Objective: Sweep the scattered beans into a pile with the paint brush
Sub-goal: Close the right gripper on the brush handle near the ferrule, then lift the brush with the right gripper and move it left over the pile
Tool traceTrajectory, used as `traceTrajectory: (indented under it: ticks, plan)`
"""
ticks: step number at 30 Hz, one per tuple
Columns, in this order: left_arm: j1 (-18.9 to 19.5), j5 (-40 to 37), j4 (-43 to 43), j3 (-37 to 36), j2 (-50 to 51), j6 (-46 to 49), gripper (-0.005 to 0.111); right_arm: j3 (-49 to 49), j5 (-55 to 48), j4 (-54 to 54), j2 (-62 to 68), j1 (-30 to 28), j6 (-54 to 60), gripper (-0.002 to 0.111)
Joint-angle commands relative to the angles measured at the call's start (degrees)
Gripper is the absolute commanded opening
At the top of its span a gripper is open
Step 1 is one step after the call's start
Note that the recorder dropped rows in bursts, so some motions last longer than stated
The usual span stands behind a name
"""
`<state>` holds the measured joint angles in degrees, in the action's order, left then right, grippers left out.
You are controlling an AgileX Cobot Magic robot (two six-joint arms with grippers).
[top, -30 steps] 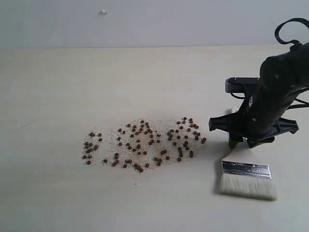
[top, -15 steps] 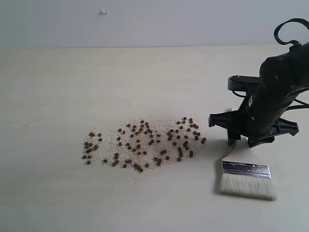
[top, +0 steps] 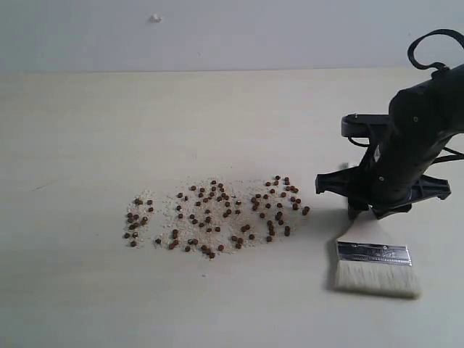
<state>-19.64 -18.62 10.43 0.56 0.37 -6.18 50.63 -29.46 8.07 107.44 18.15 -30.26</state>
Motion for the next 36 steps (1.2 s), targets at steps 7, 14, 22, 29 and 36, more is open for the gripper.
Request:
traceTrajectory:
  ticks: [7, 14, 22, 29, 36]
  plan:
    - [-0.30, 0.26, -0.17, 0.34, -0.37, -0.18, 0.000, -5.55, 4.35, 4.01, -14.60, -0.11, 1.93, 0.000]
    - [-0.30, 0.26, -0.17, 0.34, -0.37, -0.18, 0.000, -6.23, 2.45, 3.87, -23.28, -0.11, 3.56, 0.000]
    - [-0.30, 0.26, -0.17, 0.34, -0.37, -0.18, 0.000, -6.23, 0.79, -1.02, -29.40, -0.11, 9.62, 0.000]
    - [-0.30, 0.26, -0.17, 0.34, -0.37, -0.18, 0.000, -6.23, 1.17, -1.28, -36.93, -0.11, 12.29, 0.000]
    - [-0.30, 0.26, -0.17, 0.34, -0.37, -0.18, 0.000, -6.23, 1.53, -10.22, -46.21, -0.11, 22.82, 0.000]
